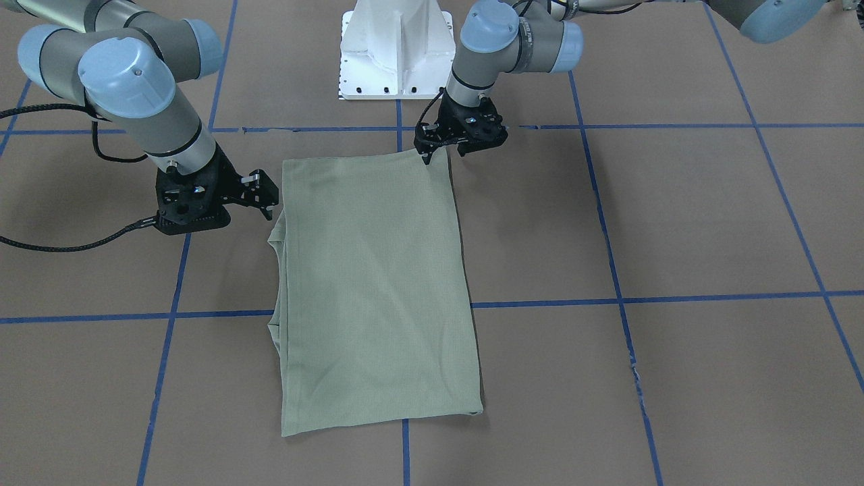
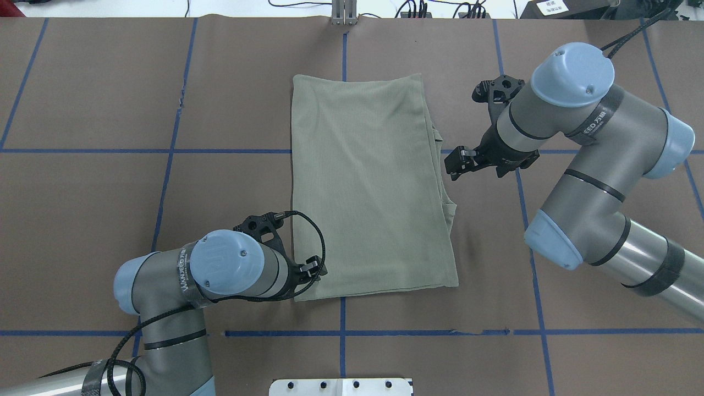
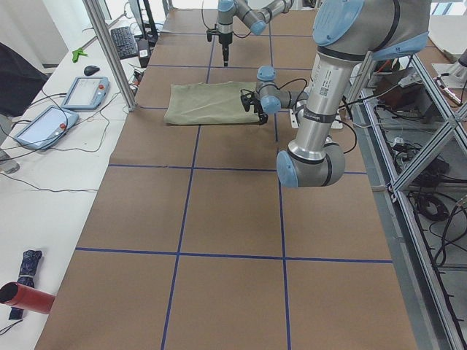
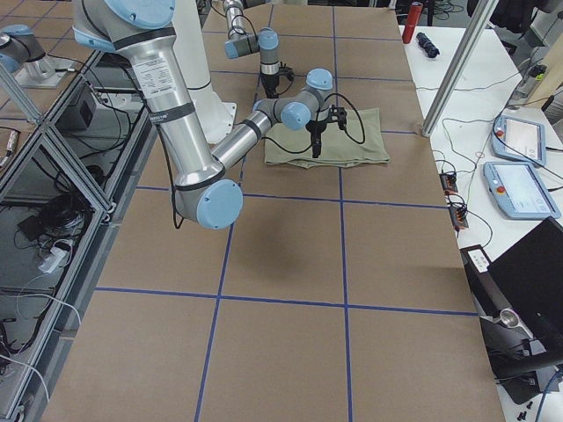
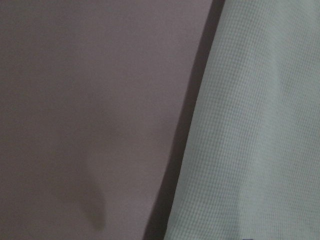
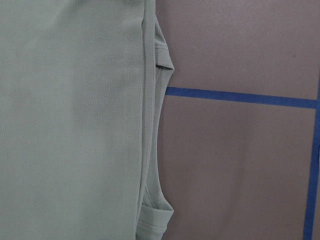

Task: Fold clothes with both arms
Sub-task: 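Move both grippers to the shirt's near hem corners and grasp them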

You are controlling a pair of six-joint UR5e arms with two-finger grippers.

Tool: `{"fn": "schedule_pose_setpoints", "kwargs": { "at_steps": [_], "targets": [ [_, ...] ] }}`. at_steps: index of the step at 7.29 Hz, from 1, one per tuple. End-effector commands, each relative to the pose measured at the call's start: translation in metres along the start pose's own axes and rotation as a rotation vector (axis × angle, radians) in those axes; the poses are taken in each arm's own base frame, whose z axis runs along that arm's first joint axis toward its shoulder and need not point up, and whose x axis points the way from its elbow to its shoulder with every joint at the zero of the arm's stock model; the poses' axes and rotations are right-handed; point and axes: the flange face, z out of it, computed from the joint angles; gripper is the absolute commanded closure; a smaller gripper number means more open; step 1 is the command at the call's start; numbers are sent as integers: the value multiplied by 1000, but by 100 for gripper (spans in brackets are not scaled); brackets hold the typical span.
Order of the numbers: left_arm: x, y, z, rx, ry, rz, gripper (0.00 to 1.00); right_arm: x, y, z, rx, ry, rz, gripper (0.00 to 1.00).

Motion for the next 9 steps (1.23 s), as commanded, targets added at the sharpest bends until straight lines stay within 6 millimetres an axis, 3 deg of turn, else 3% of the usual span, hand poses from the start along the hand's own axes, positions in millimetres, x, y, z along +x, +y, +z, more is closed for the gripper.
{"fn": "schedule_pose_setpoints", "kwargs": {
  "at_steps": [1, 3, 7, 8, 9],
  "targets": [
    [7, 2, 6, -4, -1, -2, 19, 1, -1, 0, -1, 2, 2, 0],
    [16, 7, 5, -8, 7, 0, 21, 3, -1, 3, -4, 6, 5, 0],
    [21, 7, 11, -3, 5, -25, 38, 4, -1, 3, -5, 7, 6, 0],
    [21, 6, 11, -1, 3, -30, 60, 4, -1, 3, -5, 7, 6, 0],
    [21, 6, 11, 0, 3, -33, 91, 3, 0, 3, -4, 6, 5, 0]
  ]
}}
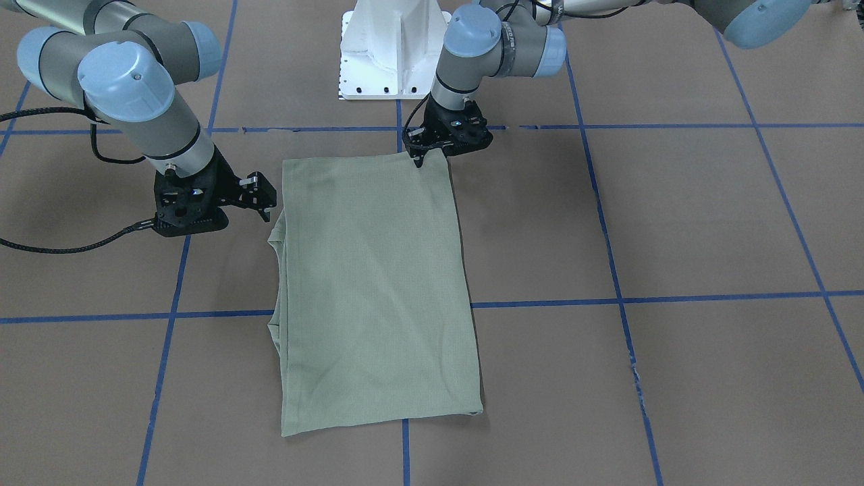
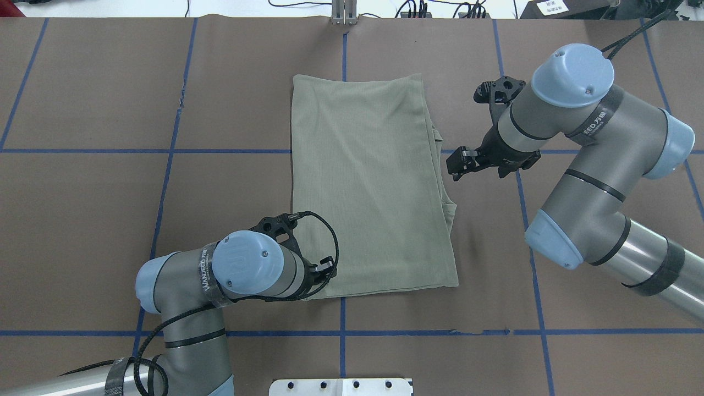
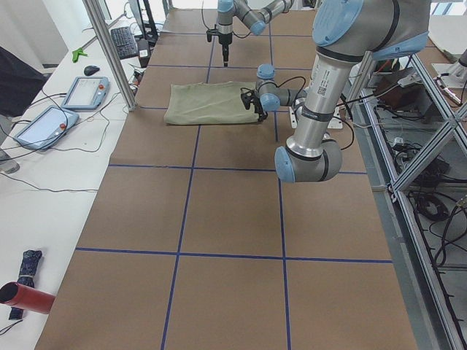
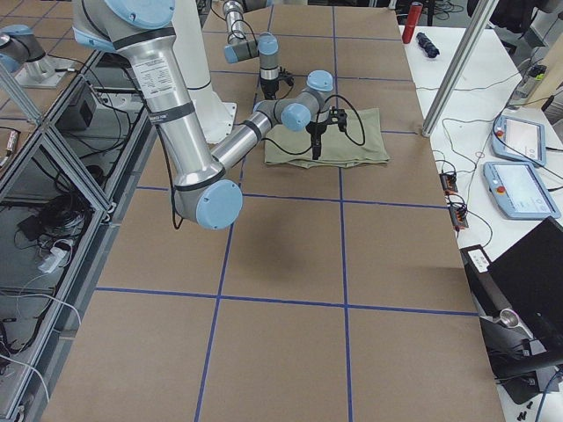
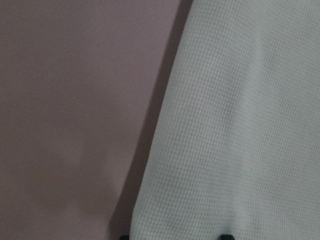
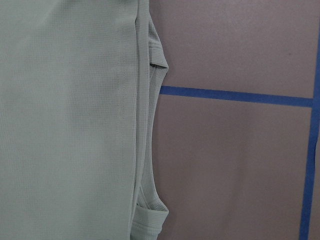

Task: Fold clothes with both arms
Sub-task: 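Move both grippers to the shirt's near hem corners and grasp them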

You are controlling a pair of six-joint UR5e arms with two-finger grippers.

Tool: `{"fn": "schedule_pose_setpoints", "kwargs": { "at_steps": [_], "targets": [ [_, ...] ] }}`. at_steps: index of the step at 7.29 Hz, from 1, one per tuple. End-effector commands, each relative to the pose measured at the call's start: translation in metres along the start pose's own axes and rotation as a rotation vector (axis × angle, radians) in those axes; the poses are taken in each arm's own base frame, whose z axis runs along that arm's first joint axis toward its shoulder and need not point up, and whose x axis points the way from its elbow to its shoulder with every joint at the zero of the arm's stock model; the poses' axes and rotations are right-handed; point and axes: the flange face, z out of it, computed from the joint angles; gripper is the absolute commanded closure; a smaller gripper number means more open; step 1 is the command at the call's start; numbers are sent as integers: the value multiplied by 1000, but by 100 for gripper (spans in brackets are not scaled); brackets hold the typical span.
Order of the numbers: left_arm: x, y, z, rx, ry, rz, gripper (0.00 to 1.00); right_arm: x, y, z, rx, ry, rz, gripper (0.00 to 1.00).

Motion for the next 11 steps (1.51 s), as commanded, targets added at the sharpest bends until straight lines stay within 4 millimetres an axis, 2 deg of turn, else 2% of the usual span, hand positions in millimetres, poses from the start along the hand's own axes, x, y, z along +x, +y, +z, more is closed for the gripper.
{"fn": "schedule_pose_setpoints", "kwargs": {
  "at_steps": [1, 3, 4, 5, 6, 8, 9, 10, 11],
  "targets": [
    [-1, 0, 0, 3, 0, -6, 100, 1, 2, -1, 0, -1, 1, 0],
    [3, 0, -7, 12, 17, 1, 100, -11, 13, 4, -14, -10, 46, 0],
    [4, 2, -12, 8, 27, 5, 100, -24, 35, 4, -29, -29, 77, 0],
    [4, 2, -13, 8, 27, 6, 100, -37, 68, 1, -43, -46, 200, 0],
    [2, 1, -12, 9, 24, 9, 100, -59, 96, 6, -53, -51, 275, 0],
    [4, 2, -13, 9, 25, 12, 100, -92, 143, 34, -66, -24, 447, 0],
    [4, 2, -13, 8, 27, 14, 100, -108, 169, 54, -15, 3, 502, 0],
    [5, 2, -13, 8, 28, 14, 100, -115, 183, 67, 20, 20, 530, 0],
    [5, 2, -13, 8, 28, 14, 100, -117, 187, 72, 26, 24, 606, 0]
  ]
}}
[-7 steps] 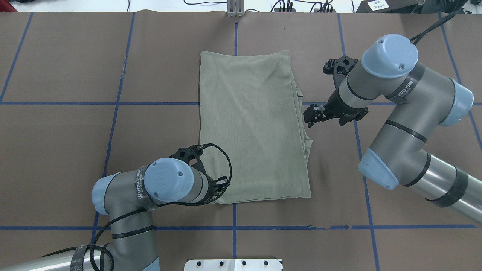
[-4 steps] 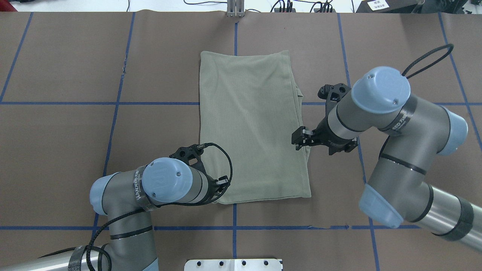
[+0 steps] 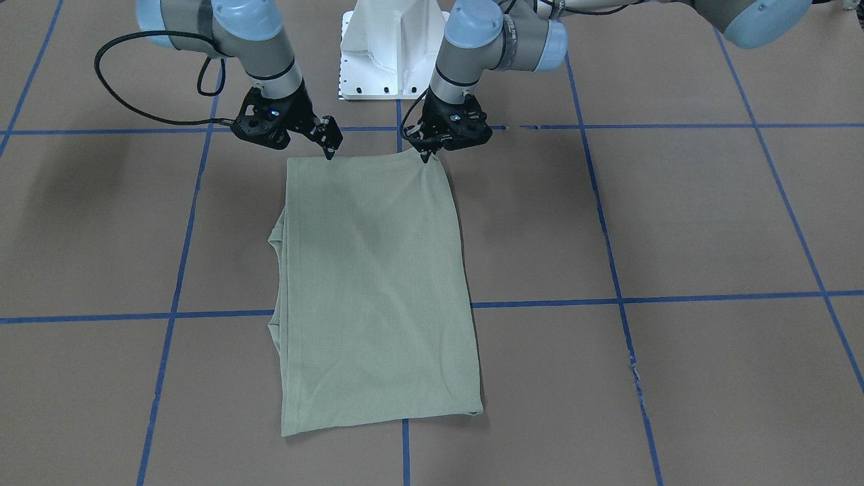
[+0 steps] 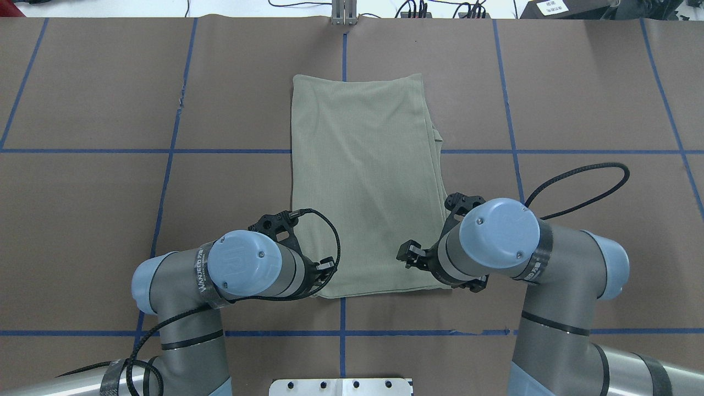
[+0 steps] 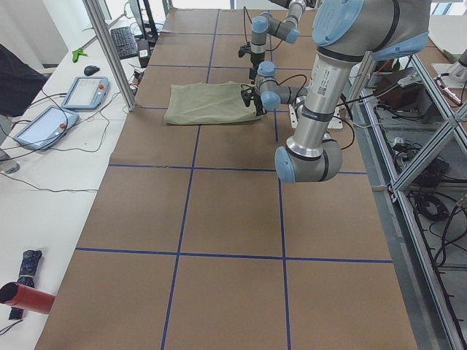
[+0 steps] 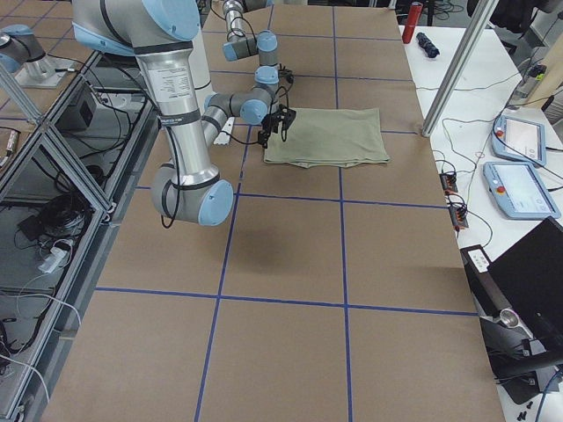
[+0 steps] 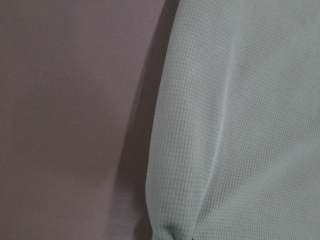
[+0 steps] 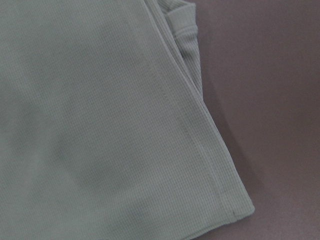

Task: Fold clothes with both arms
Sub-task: 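Move both grippers to the shirt's near hem corners and grasp them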

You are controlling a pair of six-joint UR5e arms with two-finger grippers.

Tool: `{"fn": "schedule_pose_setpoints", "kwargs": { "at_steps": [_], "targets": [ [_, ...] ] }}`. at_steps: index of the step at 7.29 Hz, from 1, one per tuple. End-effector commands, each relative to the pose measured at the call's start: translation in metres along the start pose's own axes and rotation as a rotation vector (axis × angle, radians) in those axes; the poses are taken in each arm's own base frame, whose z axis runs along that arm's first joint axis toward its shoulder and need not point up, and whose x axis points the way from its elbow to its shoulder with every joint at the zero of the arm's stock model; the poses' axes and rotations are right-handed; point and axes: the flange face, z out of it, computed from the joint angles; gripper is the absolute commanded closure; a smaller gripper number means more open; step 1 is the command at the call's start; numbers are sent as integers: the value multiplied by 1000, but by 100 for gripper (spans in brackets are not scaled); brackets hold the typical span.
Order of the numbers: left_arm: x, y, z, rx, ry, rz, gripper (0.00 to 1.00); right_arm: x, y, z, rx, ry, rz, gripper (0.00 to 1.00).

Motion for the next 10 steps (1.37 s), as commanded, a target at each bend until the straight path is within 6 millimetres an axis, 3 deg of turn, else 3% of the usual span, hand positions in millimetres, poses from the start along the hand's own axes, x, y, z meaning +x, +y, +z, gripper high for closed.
{"fn": "schedule_pose_setpoints", "kwargs": {
  "at_steps": [1, 4, 9, 10],
  "targets": [
    [1, 0, 0, 1, 3, 1, 100, -1, 24, 28, 17, 29, 72, 0],
    [1, 0, -1, 1, 4, -2, 100, 1, 20, 44, 25, 60, 75, 0],
    [1, 2, 0, 0, 4, -1, 100, 4, 15, 55, 34, 82, 86, 0],
    [0, 2, 0, 0, 2, -1, 100, -1, 16, 53, 32, 73, 85, 25]
  ]
}}
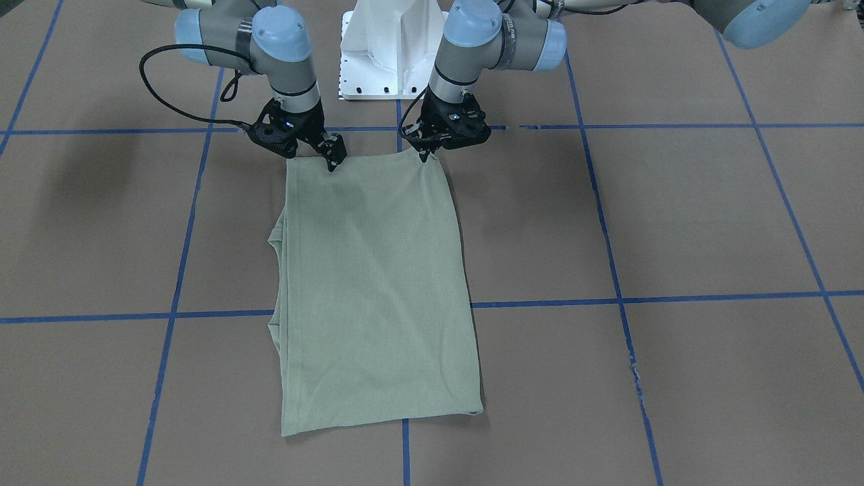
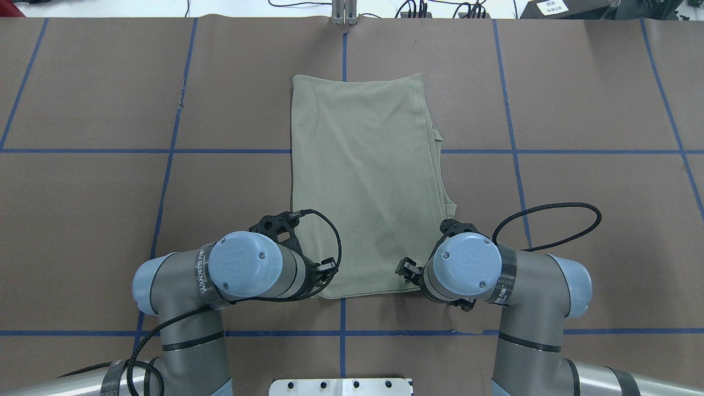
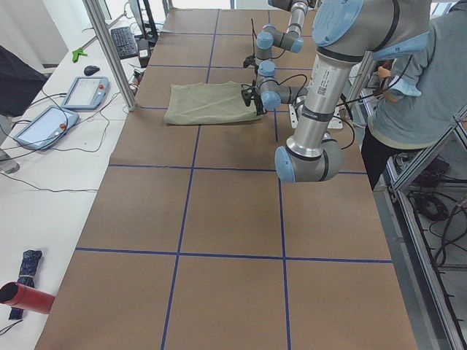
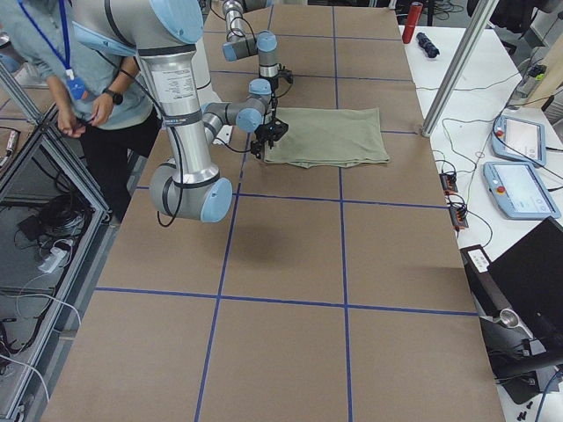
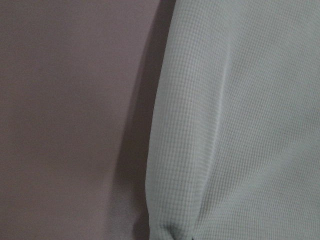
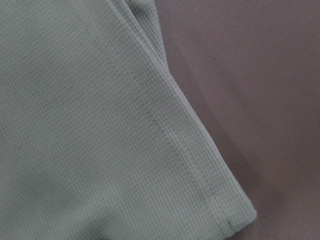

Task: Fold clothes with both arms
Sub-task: 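Lift the near hem with both grippers and fold it over toward the collar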

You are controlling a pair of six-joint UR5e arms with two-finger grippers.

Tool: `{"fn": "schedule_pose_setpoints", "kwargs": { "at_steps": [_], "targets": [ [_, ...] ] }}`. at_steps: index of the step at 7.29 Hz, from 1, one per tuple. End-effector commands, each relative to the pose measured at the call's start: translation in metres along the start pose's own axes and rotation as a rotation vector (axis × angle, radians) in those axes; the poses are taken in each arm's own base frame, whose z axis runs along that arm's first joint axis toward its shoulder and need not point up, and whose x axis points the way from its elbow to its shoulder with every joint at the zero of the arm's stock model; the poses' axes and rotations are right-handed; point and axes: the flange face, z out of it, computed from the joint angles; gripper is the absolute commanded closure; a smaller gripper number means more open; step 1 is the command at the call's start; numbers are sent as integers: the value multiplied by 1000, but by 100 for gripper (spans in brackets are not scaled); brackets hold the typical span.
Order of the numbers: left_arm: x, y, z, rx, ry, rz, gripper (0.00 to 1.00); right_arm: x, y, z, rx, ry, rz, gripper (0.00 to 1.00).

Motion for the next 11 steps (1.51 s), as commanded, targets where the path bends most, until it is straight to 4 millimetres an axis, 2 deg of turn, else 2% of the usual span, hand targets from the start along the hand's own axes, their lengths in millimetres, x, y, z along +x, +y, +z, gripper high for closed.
{"fn": "schedule_pose_setpoints", "kwargs": {
  "at_steps": [1, 2, 3, 5, 8, 10, 11],
  "targets": [
    [0, 0, 0, 1, -2, 0, 100, -5, 1, -3, -3, -9, -3, 64],
    [-2, -1, 1, 1, -5, 0, 100, -5, 1, -4, -4, -10, -8, 88],
    [-3, -1, 1, 0, -5, 3, 100, -6, -1, -6, -3, -13, -5, 99],
    [-2, -3, 3, 2, -4, 1, 100, -23, -8, -21, -1, -47, 6, 100],
    [1, -1, -3, 2, 4, 4, 100, -25, -9, -23, 0, -52, 15, 100],
    [-3, 8, -29, -7, 18, 11, 100, -16, -3, -37, -17, -69, 11, 100],
    [-6, 31, -44, -31, -5, 25, 100, 0, 12, -55, -44, -89, 1, 100]
  ]
}}
